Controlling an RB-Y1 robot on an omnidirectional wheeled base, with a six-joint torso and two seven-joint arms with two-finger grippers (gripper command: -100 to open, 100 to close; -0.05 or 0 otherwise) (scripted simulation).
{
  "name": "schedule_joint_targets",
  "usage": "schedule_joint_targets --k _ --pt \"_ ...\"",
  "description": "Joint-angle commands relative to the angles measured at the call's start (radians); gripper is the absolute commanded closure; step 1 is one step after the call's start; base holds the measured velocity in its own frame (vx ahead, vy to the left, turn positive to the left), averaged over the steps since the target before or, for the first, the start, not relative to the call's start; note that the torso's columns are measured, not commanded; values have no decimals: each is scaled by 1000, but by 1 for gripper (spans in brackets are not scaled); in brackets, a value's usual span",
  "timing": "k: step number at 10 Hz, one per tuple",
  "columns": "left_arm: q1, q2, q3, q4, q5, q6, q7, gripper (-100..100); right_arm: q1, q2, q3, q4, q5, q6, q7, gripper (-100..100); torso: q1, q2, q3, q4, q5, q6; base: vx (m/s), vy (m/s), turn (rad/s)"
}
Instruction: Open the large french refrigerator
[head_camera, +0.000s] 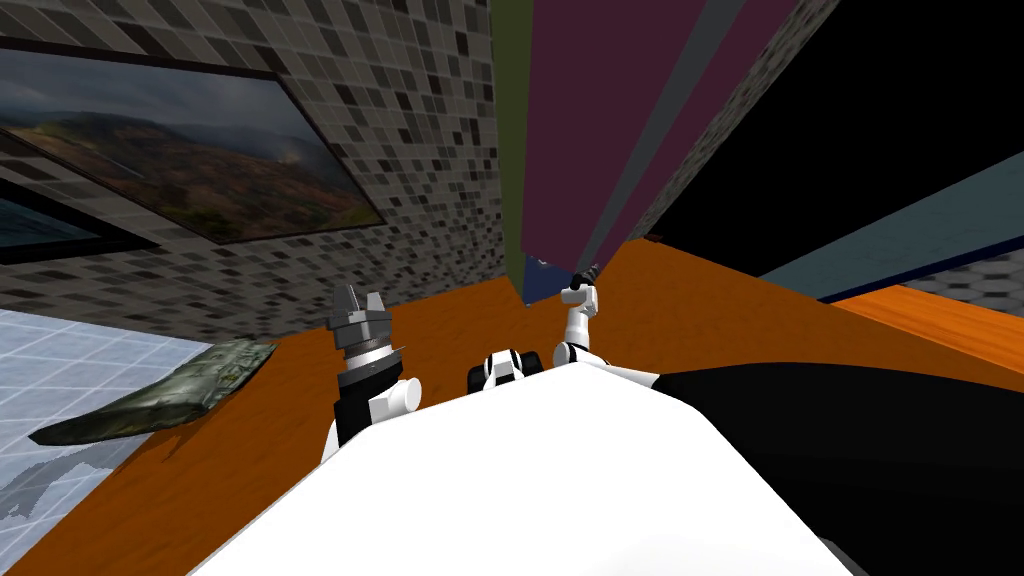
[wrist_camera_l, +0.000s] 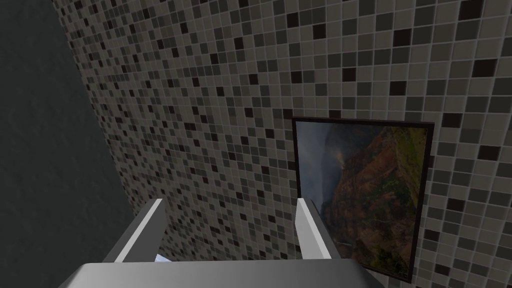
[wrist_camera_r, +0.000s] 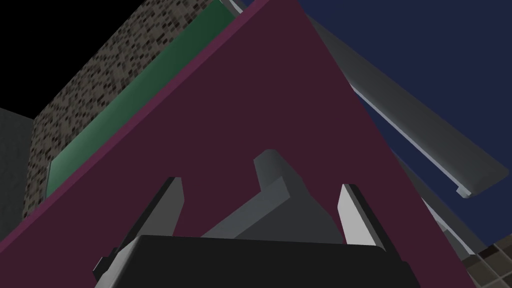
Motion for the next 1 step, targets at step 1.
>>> schedule_joint_targets --k 1 --pt "0 0 0 0 0 0 0 0 1 0 0 2 0 1 0 0 -1 -1 -1 -1 -1 0 0 0 0"
